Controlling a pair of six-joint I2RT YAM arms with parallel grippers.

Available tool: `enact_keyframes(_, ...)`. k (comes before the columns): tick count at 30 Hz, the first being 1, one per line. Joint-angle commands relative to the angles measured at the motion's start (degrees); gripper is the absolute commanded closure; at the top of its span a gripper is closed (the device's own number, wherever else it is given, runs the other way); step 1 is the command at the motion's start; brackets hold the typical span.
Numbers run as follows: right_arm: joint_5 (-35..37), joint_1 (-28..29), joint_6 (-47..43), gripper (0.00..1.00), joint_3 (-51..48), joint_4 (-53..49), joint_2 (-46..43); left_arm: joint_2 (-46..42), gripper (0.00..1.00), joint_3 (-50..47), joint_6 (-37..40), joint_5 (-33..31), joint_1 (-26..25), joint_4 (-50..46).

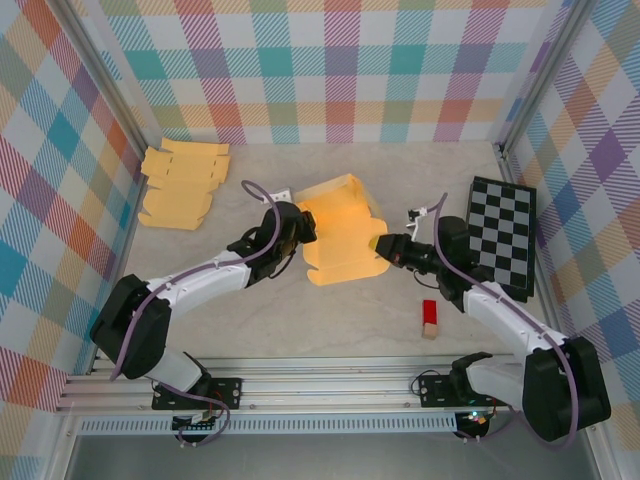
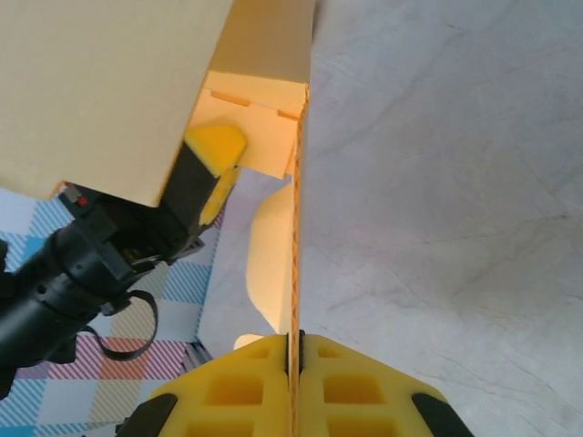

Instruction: Fold the paper box

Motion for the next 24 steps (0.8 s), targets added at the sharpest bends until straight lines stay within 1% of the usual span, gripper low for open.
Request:
enact_keyframes(1, -5.36, -0.29, 4.94, 0.98, -0.76, 17.72, -1.09, -1.59, 1.0, -1.93, -1.76, 4.27, 0.62, 5.75)
enact_keyframes(4, -6.93, -0.28, 5.83, 0.99, -1.21, 22.24, -1.42, -1.86, 1.0, -2.47, -1.84, 5.7, 0.84, 7.56)
enact_keyframes(6, -9.6, -0.27, 5.66, 0.98, -1.07, 24.13, -0.98, -1.85, 1.0, -2.51, -1.6, 7.2, 1.06, 8.73)
enact_keyframes(7, -11.39, -0.27, 5.41, 0.97, -0.43, 24.19, -0.56, -1.75, 1.0, -2.53, -1.5, 7.91, 1.15, 9.3)
enact_keyframes(9, -15.08, -0.29, 3.36, 0.94, 1.74, 20.87, 0.04, -1.9, 1.0, -2.3, -1.31, 8.32, 1.24, 9.42)
enact_keyframes(10, -16.13, -0.27, 0.79, 0.9, 3.55, 15.01, -0.23, -1.96, 1.0, -2.23, -1.2, 8.08, 1.24, 9.08)
enact_keyframes(12, -13.22, -0.27, -7.34, 0.8, 7.64, -0.21, -2.2, -2.24, 1.0, -1.57, -0.65, 6.55, 1.24, 6.69)
enact_keyframes(13, -11.1, -0.27, -11.65, 0.7, 9.7, -7.01, -3.42, -2.45, 1.0, -1.06, -0.08, 5.38, 1.24, 4.65)
enact_keyframes(14, -8.51, -0.29, -15.75, 0.56, 11.52, -13.39, -4.56, -2.43, 1.0, -0.25, 0.61, 4.09, 1.24, 2.39)
enact_keyframes(16, -4.56, -0.31, -22.7, 0.49, 15.66, -23.59, -5.4, -2.52, 1.0, 0.71, 2.52, 1.93, 1.24, -1.02)
enact_keyframes(17, -3.22, -0.27, -26.0, 0.44, 17.93, -28.3, -5.36, -2.56, 1.0, 1.19, 3.69, 0.75, 1.26, -2.44)
enact_keyframes(21, 2.13, -0.27, -35.92, 0.35, 26.99, -42.53, -3.05, -2.7, 1.0, 1.72, 8.41, -2.83, 1.24, -6.27)
enact_keyframes(24, 8.44, -0.3, -42.03, 0.34, 33.76, -48.84, -0.44, -2.94, 1.0, 1.76, 11.41, -4.52, 1.25, -7.64)
